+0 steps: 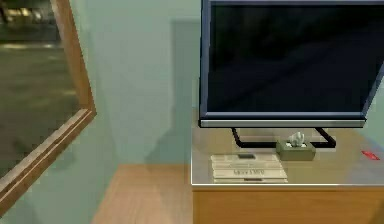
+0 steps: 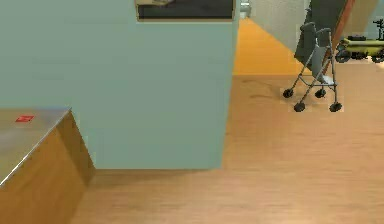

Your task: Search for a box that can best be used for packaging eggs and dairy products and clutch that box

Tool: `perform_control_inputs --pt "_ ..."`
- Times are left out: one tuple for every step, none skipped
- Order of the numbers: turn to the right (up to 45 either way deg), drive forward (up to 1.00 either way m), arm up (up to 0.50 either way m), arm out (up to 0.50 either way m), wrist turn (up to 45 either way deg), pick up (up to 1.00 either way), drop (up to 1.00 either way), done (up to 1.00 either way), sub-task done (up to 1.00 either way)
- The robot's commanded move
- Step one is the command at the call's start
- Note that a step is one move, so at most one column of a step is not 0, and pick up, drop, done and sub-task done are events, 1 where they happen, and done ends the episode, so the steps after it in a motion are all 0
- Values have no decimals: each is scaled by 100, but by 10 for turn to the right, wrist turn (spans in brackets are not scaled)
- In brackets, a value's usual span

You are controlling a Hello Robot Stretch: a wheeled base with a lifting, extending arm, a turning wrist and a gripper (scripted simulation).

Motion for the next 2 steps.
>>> perform_control_inputs --pt "450 0 0 0 0 0 0 0 0" --pt "450 0 0 0 0 0 0 0 0"
